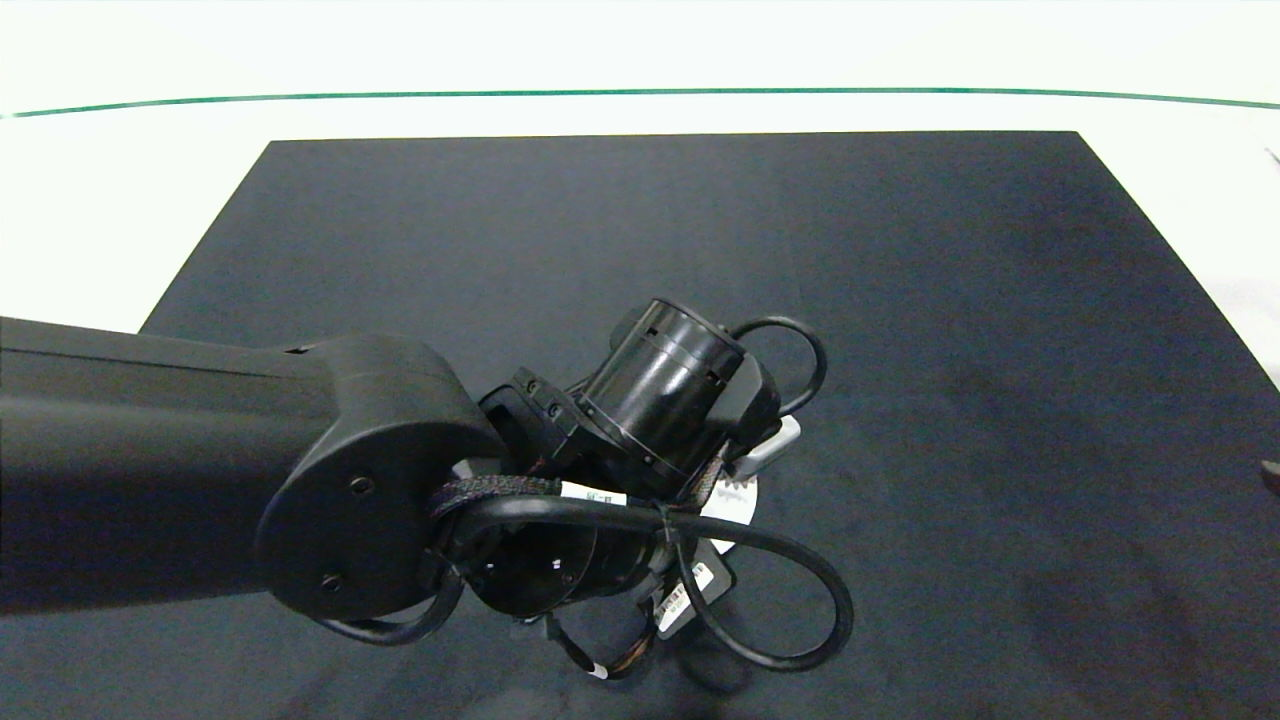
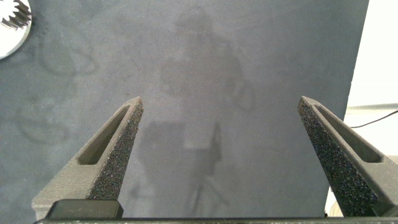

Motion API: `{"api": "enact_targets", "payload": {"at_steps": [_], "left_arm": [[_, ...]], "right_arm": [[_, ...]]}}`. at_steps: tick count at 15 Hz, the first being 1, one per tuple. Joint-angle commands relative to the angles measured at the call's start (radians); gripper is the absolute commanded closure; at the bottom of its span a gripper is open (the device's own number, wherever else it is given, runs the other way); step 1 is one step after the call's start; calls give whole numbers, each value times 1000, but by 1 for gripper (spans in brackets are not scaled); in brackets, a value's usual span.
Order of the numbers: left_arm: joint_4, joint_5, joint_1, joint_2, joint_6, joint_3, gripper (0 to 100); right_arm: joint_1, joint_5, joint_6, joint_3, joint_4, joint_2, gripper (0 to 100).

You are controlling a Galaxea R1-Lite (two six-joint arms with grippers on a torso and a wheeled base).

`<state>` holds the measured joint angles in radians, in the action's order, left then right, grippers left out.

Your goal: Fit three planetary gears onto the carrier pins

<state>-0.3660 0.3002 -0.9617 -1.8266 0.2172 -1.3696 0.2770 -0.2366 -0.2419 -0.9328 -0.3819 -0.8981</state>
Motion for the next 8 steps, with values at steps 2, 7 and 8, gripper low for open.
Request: {"api": "enact_targets", "payload": {"at_steps": [2,7,8], "left_arm": [[-2,2,1,10,1,15,75],[-2,4,14,7,1,17,75],[-2,4,14,7,1,15,75]], "right_arm": [[1,-1,-11,2,-3,-1,0],[1,0,-16,3,-5,1,0],[1,0,-16,5,-3,1,0]]}}
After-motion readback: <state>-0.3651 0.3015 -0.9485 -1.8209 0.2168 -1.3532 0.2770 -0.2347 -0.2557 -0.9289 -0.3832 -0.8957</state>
